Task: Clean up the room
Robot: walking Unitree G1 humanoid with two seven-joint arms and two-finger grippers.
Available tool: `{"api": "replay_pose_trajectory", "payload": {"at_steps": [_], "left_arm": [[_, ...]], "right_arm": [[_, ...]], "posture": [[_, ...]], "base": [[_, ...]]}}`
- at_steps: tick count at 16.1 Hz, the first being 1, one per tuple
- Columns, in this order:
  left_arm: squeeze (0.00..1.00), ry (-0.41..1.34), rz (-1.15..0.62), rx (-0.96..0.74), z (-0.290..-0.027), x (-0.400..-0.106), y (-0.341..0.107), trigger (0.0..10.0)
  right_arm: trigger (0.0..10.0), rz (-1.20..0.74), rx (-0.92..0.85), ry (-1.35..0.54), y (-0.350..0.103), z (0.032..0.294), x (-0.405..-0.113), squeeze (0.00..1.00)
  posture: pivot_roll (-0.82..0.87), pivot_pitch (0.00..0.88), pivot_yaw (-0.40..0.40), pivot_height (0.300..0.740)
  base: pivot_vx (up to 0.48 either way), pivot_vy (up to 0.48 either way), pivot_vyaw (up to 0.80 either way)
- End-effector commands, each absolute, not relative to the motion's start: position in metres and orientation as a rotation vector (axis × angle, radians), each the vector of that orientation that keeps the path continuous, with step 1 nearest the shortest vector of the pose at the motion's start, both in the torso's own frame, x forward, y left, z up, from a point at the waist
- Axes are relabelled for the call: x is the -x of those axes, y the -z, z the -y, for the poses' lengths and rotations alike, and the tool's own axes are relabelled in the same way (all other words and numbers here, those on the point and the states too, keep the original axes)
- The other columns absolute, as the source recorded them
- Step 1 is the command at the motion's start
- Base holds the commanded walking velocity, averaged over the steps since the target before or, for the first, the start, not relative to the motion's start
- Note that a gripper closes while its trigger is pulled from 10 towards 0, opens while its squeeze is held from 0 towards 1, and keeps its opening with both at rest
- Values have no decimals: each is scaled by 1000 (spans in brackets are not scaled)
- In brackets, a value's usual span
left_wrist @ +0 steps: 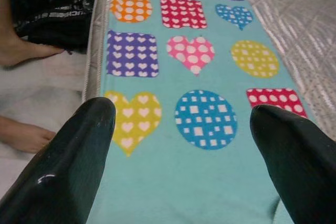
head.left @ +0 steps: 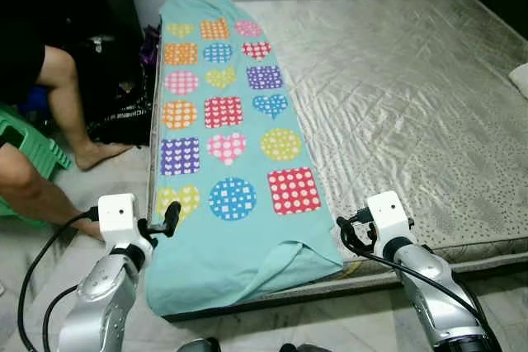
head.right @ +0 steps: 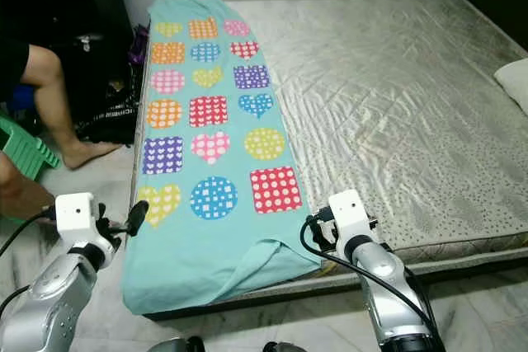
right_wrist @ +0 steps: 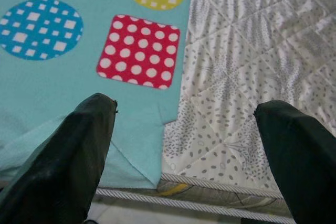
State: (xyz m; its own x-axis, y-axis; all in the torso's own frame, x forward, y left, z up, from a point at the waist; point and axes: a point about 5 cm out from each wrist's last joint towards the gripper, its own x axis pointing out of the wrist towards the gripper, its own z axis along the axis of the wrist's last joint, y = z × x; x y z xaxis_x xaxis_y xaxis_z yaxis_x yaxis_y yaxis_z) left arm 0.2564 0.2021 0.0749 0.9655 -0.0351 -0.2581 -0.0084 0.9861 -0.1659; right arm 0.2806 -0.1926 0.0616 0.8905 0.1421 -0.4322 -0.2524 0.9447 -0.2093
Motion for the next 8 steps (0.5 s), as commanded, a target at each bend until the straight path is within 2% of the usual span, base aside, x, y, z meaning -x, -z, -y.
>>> {"api": "replay_pose_trajectory", "payload": {"at_steps": [1,8], "left_arm": [[0,20,-263,161,-199,-257,-78,10000],[0,20,-263,161,-199,-257,-78,10000]], "right_arm": [[10000,-426,259,-202,-64,194,-279,0],[10000,-426,259,-202,-64,194,-279,0]], "posture": [[-60,174,-40,740],[-60,174,-40,740]], "base": [[0,0,0],[0,0,0]]}}
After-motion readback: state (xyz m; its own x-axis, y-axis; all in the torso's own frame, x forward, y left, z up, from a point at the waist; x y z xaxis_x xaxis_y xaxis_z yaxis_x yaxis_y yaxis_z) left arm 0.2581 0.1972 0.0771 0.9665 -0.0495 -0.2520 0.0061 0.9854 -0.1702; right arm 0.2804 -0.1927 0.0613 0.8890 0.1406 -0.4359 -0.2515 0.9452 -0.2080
